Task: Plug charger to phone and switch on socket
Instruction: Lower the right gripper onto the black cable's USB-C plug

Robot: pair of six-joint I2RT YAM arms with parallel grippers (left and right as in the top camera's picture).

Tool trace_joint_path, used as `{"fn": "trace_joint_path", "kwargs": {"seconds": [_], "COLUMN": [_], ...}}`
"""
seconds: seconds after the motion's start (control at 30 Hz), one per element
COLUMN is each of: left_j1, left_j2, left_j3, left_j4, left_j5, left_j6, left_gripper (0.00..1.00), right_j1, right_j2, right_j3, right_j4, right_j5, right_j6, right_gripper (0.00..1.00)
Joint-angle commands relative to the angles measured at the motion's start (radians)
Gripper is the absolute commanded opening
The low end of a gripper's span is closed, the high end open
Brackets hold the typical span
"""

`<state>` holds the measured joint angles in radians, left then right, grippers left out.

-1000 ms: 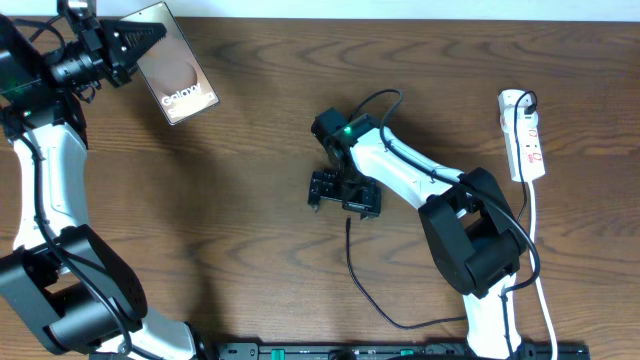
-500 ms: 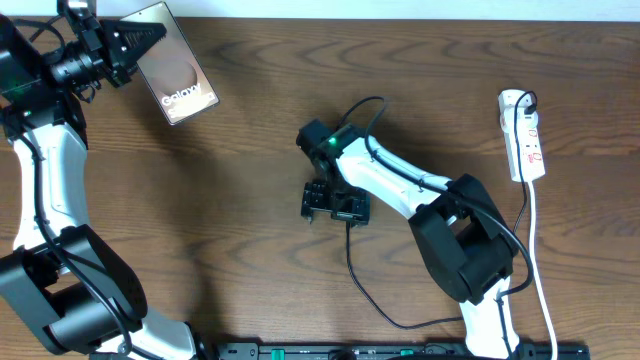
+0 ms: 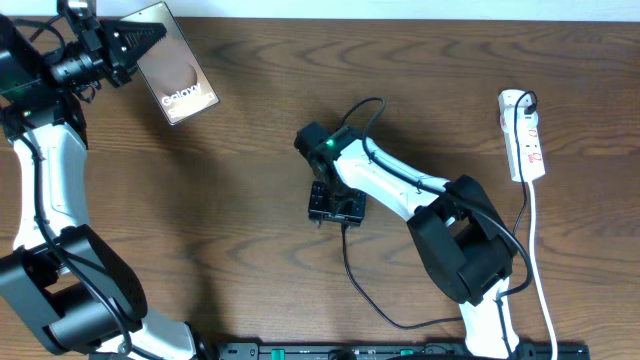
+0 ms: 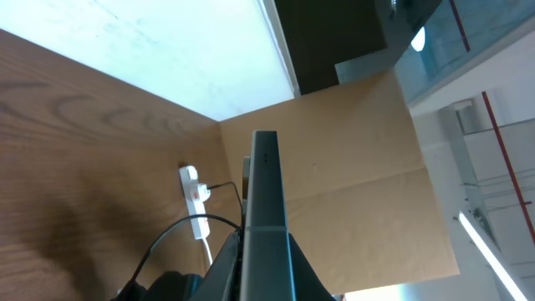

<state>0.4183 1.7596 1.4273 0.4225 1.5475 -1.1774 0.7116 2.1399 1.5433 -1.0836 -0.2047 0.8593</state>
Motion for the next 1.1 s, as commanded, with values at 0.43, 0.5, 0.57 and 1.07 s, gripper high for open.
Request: {"fn": "trace_joint_path", "kwargs": {"seconds": [0.43, 0.5, 0.57, 1.07], "left_j1": [0.004, 0.004, 0.004, 0.004], "left_j2": [-0.024, -0.024, -0.024, -0.024], "left_j3": [0.016, 0.016, 0.016, 0.016], "left_j4": [0.006, 0.006, 0.006, 0.006], "left_j5": [0.024, 0.024, 0.024, 0.024], "left_j6": [0.007, 0.007, 0.007, 0.018], "left_gripper": [0.07, 0.07, 0.07, 0.08], "right_j1": [0.054, 0.056, 0.056, 0.061], "right_j2": [0.000, 0.000, 0.000, 0.000], "right_j3": [-0.013, -0.023, -0.035, -0.062], "right_j4": [-0.009, -0.008, -0.003, 0.014], "right_j5": [0.028, 0.035, 0.034, 0.034], "right_j6": [0.018, 0.026, 0.027, 0.026], "right_gripper": [0.57, 0.57, 0.57, 0.47]}}
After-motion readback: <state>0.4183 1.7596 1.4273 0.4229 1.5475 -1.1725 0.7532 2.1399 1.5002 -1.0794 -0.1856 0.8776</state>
